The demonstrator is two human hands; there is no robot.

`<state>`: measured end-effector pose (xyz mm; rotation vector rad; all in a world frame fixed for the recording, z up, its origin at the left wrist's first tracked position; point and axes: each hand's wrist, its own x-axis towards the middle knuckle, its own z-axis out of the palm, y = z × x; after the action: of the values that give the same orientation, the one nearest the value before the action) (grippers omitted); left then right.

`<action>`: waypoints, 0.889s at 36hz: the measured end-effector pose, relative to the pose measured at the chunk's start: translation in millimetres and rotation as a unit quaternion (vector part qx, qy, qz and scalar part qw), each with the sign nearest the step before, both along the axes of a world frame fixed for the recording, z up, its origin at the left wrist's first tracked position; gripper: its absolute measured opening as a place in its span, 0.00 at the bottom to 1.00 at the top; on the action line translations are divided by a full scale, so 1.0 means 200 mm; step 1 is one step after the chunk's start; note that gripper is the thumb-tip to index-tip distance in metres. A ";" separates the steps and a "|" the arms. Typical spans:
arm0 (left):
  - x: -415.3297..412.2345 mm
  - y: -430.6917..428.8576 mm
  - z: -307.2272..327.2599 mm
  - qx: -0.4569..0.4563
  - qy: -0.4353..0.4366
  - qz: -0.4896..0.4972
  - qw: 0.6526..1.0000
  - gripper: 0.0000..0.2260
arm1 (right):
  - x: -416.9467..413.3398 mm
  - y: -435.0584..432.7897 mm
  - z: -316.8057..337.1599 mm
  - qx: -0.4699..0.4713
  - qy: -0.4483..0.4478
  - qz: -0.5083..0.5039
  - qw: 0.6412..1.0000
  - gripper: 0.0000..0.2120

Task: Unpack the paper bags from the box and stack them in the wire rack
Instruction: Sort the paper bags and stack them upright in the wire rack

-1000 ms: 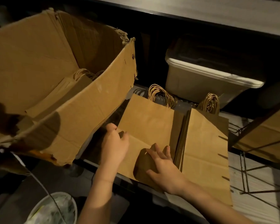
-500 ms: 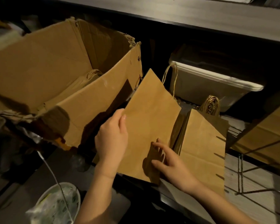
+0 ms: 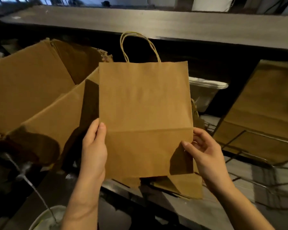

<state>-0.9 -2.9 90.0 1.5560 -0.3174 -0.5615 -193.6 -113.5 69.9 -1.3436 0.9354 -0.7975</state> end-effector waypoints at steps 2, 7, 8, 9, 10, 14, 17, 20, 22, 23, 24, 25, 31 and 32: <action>-0.05 -0.04 -0.01 -0.005 0.024 -0.044 0.999 0.12 | -0.08 -0.04 0.02 -0.009 -0.008 -0.017 1.000 0.13; -0.22 -0.19 -0.03 -0.014 0.089 -0.115 0.989 0.18 | -0.29 -0.15 0.08 -0.070 -0.007 -0.088 0.994 0.17; -0.25 -0.23 -0.04 -0.017 0.090 -0.126 0.988 0.19 | -0.33 -0.17 0.09 -0.084 0.000 -0.109 0.990 0.18; -0.30 -0.27 -0.04 -0.020 0.083 -0.139 0.987 0.20 | -0.38 -0.19 0.10 -0.101 0.009 -0.131 0.986 0.19; -0.33 -0.30 -0.04 -0.023 0.070 -0.149 0.986 0.21 | -0.41 -0.21 0.11 -0.117 0.018 -0.147 0.982 0.20; -0.46 -0.46 -0.01 -0.029 0.032 -0.197 0.979 0.19 | -0.53 -0.29 0.14 -0.163 0.029 -0.220 0.961 0.20; -0.55 -0.59 0.04 -0.052 -0.003 -0.244 0.968 0.13 | -0.60 -0.36 0.17 -0.200 0.030 -0.267 0.942 0.20; -0.62 -0.70 0.11 -0.074 -0.038 -0.274 0.958 0.14 | -0.66 -0.44 0.19 -0.230 0.017 -0.304 0.924 0.21; -0.67 -0.77 0.16 -0.078 -0.057 -0.286 0.953 0.14 | -0.69 -0.49 0.21 -0.245 0.010 -0.325 0.913 0.20; -0.70 -0.80 0.17 -0.079 -0.068 -0.289 0.952 0.15 | -0.70 -0.51 0.21 -0.258 0.010 -0.334 0.907 0.20; -0.73 -0.82 0.19 -0.078 -0.075 -0.293 0.950 0.16 | -0.71 -0.53 0.21 -0.274 0.016 -0.343 0.898 0.20; -0.75 -0.85 0.20 -0.078 -0.077 -0.298 0.948 0.16 | -0.72 -0.55 0.21 -0.290 0.029 -0.354 0.889 0.20; -0.84 -0.97 0.20 -0.054 -0.085 -0.316 0.943 0.25 | -0.77 -0.62 0.15 -0.327 0.100 -0.394 0.853 0.23; -0.84 -0.99 0.19 -0.051 -0.081 -0.321 0.942 0.25 | -0.77 -0.62 0.13 -0.326 0.111 -0.397 0.851 0.24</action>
<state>-169.7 -200.1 128.2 1.3842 -0.9856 -0.9033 -348.6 -237.8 96.5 -1.6466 1.5290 -1.7400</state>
